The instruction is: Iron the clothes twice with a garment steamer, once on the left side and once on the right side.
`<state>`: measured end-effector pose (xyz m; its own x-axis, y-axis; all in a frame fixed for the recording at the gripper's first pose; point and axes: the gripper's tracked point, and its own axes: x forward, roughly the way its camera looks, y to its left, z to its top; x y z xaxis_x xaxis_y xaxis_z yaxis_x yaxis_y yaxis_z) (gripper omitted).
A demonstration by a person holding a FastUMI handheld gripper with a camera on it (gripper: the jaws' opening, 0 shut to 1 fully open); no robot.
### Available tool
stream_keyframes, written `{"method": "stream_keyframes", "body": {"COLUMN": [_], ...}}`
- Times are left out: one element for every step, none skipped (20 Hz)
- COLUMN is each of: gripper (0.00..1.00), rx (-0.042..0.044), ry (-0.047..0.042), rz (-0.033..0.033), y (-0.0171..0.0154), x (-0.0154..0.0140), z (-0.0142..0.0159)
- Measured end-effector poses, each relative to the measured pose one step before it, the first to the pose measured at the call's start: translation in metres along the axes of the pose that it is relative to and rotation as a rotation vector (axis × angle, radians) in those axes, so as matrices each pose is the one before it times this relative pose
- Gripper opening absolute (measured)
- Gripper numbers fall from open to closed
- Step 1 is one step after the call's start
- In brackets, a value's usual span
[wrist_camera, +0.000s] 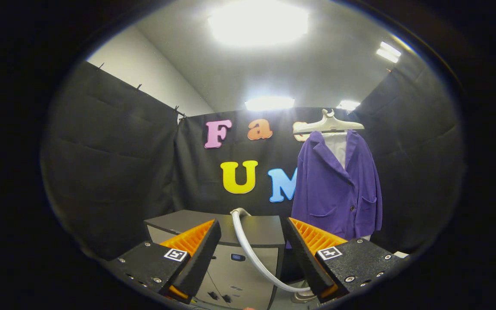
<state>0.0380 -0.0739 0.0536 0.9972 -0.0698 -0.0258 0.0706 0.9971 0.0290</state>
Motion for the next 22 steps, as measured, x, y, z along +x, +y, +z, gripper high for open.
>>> {"method": "stream_keyframes", "body": {"gripper": [0.93, 0.93, 0.93, 0.93, 0.93, 0.93, 0.93, 0.93, 0.93, 0.93, 0.93, 0.93, 0.93, 0.93, 0.93, 0.93, 0.93, 0.93, 0.93, 0.94, 0.94, 0.93], "rx": [-0.00791, -0.00479, -0.0022, 0.00134, 0.00156, 0.00123, -0.00109, -0.00521, -0.00652, -0.00665, -0.00362, -0.00188, -0.00282, -0.00488, -0.00872, -0.00752, -0.00834, -0.00905, -0.01329, -0.0131, -0.01037, -0.00216], "ry": [0.01135, 0.01014, 0.00957, 0.00473, 0.00402, 0.00184, 0.00406, 0.0059, 0.0084, 0.00924, 0.01097, 0.01278, 0.00953, 0.01183, 0.01579, 0.01574, 0.0103, 0.01348, 0.01439, 0.01868, 0.01916, 0.02191], "rz": [-0.00632, -0.00558, -0.00462, -0.00603, -0.00382, -0.005, -0.00581, -0.00892, -0.01088, -0.01382, -0.01102, -0.00808, -0.00969, -0.01222, -0.00906, -0.01283, -0.00855, -0.00649, -0.00648, -0.01114, -0.00481, -0.00728], "y": [-0.0033, -0.00173, 0.00073, 0.00132, 0.0016, 0.00181, 0.00053, 0.00168, 0.00043, 0.00095, 0.00164, 0.00396, 0.0039, 0.00174, 0.00295, 0.00299, 0.00398, 0.00469, 0.0035, 0.00232, 0.00314, 0.00316], "x": [0.0051, 0.00582, 0.00855, 0.00785, 0.00986, 0.00922, 0.00884, 0.01111, 0.01139, 0.01295, 0.01205, 0.01311, 0.01188, 0.0129, 0.01405, 0.0131, 0.01229, 0.01216, 0.01328, 0.01299, 0.01176, 0.01294], "z": [0.00463, 0.00596, 0.00635, 0.00696, 0.00675, 0.00811, 0.00482, 0.00527, 0.00319, 0.00297, 0.00305, 0.00345, 0.00326, 0.00421, 0.00167, 0.00349, 0.00394, 0.00409, 0.00131, 0.00167, -0.00043, 0.00001]}}
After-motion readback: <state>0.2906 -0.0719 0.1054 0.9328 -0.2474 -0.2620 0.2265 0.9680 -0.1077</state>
